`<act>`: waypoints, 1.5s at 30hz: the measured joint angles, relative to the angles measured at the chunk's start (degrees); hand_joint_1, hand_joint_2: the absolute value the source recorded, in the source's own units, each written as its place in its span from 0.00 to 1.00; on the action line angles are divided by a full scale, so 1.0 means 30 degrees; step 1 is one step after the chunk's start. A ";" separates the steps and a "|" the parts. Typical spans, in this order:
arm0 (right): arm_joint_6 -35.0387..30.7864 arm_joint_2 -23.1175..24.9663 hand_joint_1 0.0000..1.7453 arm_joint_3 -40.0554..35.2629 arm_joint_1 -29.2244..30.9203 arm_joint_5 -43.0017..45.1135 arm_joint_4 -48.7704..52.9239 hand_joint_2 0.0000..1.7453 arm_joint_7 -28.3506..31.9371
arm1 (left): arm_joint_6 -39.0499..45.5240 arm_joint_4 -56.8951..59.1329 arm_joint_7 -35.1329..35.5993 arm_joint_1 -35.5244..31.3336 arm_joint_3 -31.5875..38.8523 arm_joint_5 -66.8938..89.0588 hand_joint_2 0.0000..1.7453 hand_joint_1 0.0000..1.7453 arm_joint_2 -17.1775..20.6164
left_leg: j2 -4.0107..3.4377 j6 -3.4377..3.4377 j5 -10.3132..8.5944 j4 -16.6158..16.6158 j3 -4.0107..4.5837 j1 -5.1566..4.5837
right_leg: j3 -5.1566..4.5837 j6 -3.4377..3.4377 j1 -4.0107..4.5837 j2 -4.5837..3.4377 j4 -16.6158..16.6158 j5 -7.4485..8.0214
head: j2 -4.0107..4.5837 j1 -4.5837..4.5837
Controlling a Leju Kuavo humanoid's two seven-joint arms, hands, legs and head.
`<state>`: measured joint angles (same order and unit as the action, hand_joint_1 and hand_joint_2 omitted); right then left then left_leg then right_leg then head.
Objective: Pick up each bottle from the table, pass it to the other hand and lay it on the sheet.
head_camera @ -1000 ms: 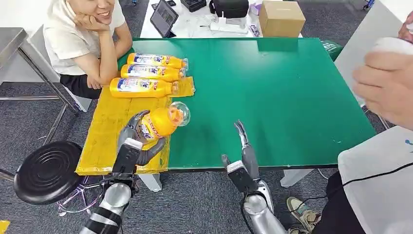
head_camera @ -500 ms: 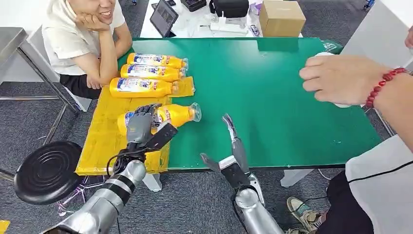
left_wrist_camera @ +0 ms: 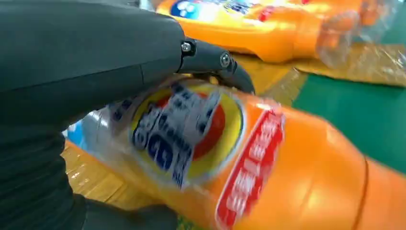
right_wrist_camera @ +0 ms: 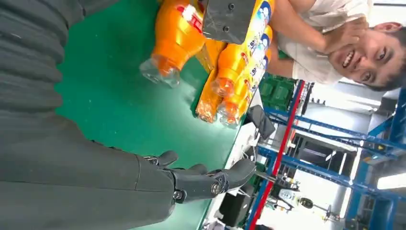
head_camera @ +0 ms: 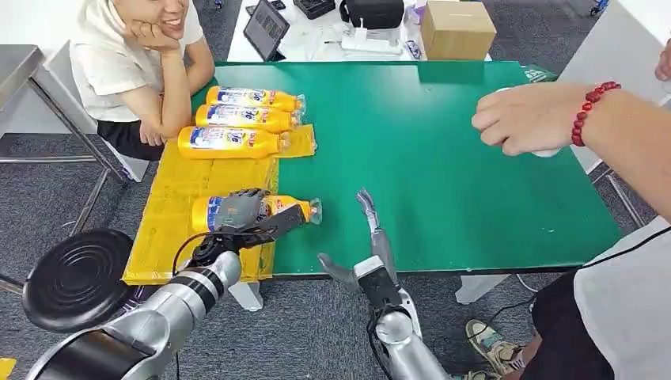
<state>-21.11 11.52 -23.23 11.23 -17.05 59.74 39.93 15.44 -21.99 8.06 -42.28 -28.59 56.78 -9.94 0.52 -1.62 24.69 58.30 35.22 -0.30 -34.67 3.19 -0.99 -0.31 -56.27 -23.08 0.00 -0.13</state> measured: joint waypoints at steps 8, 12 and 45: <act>-0.0510 0.0204 0.00 -0.0291 -0.0078 0.0503 -0.0007 1.00 0.0007 | -0.1597 0.0635 0.0592 -0.0489 0.0000 0.0154 1.00 0.00 0.0036 | 0.0002 0.0001 -0.0002 0.0000 -0.0013 0.0000 | 0.0013 0.0000 -0.0001 0.0001 -0.0002 0.0000 | 0.0000 0.0000; -0.0860 0.0197 0.00 -0.0474 -0.0149 0.0547 -0.0007 1.00 0.0007 | -0.2063 0.0671 0.0039 -0.0654 0.0277 -0.0937 1.00 0.00 0.0051 | 0.0006 0.0001 -0.0001 0.0000 -0.0021 0.0000 | 0.0022 0.0000 -0.0002 0.0003 -0.0001 0.0000 | 0.0000 -0.0001; -0.4343 -0.1377 0.00 0.0234 -0.4720 0.3580 0.8614 1.00 0.0058 | -0.3034 -1.5338 -0.9062 1.0377 0.2564 -2.3185 1.00 0.00 -0.0896 | 0.0009 0.0014 0.0040 -0.0001 0.0034 -0.0008 | -0.0039 -0.0009 -0.0007 0.0002 0.0026 -0.0024 | 0.0000 0.0007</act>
<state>-34.14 7.39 -22.53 -2.93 -6.31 85.58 40.11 6.34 -68.00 -19.13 -11.15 -20.90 -12.77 -12.63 0.55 -1.58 24.81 58.30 35.33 -0.32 -34.78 3.17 -1.01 -0.30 -56.19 -23.15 0.00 -0.11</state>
